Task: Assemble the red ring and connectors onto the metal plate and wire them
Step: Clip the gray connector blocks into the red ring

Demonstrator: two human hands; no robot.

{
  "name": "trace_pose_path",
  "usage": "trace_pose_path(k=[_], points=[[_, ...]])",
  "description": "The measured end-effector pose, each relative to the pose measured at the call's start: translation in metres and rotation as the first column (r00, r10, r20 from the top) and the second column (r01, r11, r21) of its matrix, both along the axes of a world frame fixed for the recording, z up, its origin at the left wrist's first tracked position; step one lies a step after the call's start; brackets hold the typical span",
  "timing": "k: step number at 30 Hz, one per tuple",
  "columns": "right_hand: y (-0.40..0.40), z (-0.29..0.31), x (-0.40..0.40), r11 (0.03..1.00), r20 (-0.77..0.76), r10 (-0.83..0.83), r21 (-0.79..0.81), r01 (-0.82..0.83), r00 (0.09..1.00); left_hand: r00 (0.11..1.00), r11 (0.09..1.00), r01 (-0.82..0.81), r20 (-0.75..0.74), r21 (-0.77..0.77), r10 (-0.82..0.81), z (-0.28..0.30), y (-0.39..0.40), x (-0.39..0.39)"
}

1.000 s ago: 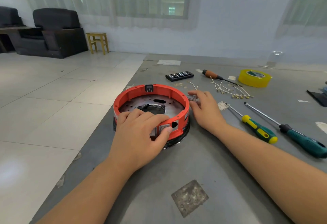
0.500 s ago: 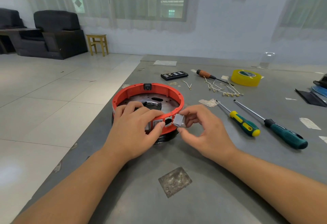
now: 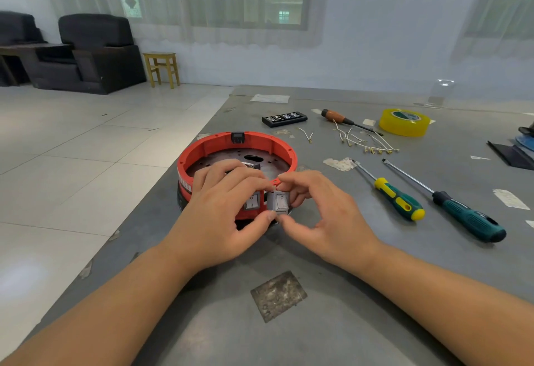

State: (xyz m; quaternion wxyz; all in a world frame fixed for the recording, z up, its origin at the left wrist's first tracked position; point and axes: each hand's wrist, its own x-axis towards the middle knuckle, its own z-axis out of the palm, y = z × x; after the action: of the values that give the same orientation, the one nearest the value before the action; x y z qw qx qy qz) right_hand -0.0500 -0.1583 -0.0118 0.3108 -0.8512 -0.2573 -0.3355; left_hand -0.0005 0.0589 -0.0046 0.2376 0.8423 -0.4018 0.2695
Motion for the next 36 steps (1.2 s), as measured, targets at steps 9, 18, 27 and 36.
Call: trace_pose_path(k=[9, 18, 27, 36], points=[[-0.003, 0.001, 0.0, 0.999, 0.009, 0.034, -0.028, -0.034, 0.999, 0.998, 0.999, 0.025, 0.057, -0.02, -0.023, -0.003, 0.002, 0.005], [-0.004, 0.001, 0.001, 0.996, -0.014, 0.067, 0.064, -0.066, 0.998, 0.995, 0.997, 0.036, 0.096, -0.066, -0.029, -0.004, 0.003, 0.01], [-0.002, -0.001, 0.003, 0.908, -0.296, 0.205, 0.414, -0.068, 0.933, 0.991, 0.995, 0.059, 0.126, -0.084, -0.048, -0.007, 0.003, 0.014], [-0.004, -0.001, 0.007, 0.863, -0.384, 0.194, 0.505, 0.029, 0.903, 0.987, 0.996, 0.016, 0.16, -0.083, -0.002, -0.011, 0.0, 0.016]])
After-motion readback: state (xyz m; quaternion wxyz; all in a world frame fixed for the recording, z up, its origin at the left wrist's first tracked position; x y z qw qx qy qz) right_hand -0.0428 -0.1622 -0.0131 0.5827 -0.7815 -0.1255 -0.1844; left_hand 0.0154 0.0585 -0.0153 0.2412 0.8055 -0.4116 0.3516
